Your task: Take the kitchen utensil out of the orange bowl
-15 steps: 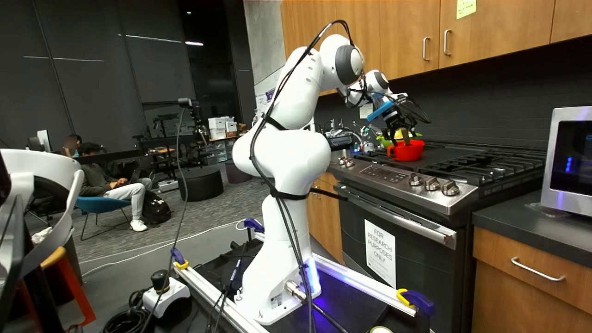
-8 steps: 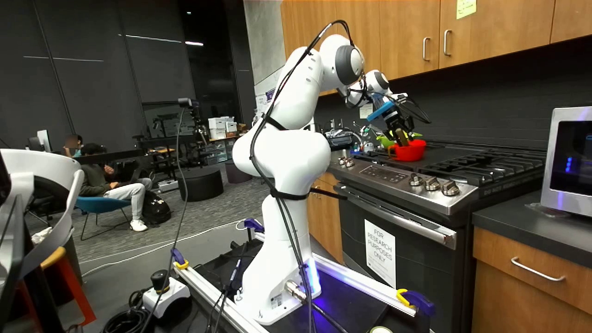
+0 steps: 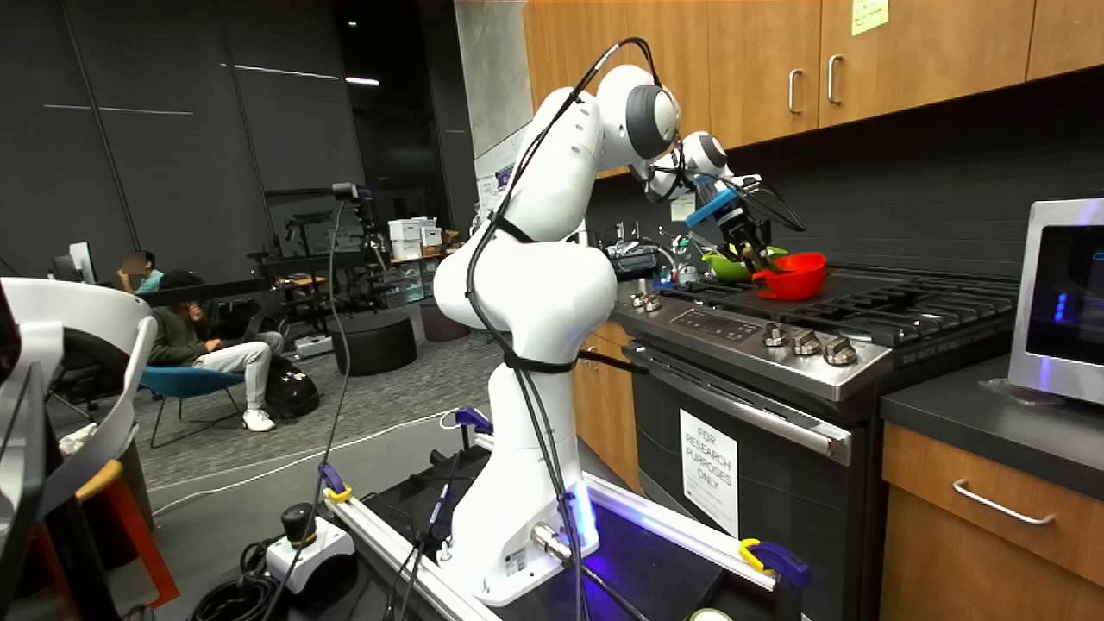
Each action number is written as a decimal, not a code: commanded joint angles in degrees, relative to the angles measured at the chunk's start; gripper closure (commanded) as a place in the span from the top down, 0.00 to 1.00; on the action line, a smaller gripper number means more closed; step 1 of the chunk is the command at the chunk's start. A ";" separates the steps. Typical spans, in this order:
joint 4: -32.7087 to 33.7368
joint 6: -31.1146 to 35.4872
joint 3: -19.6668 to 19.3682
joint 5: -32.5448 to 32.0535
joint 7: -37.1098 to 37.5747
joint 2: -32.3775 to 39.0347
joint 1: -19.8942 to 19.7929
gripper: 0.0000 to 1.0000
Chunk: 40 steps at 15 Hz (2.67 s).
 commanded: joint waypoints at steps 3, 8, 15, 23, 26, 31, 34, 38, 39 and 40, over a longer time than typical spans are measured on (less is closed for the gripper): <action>0.32 0.36 -0.51 0.22 -0.91 0.42 -0.13 0.08; 3.08 2.38 0.75 5.42 0.12 -0.65 -1.01 0.08; 9.19 14.66 0.56 8.74 1.90 -2.66 -1.42 0.08; 8.01 21.04 0.63 10.52 2.21 -3.38 -2.77 0.08; 7.42 21.65 0.94 11.72 2.51 -3.81 -3.28 0.08; 7.69 21.34 0.98 13.58 2.59 -4.94 -4.00 0.08; 7.46 21.56 0.99 14.21 2.61 -6.02 -4.32 0.08; 6.64 21.34 1.00 14.47 2.81 -8.05 -4.48 0.08; 6.58 21.32 1.02 14.51 2.88 -8.42 -4.51 0.08; 6.34 21.38 0.95 14.40 3.02 -8.95 -4.48 0.08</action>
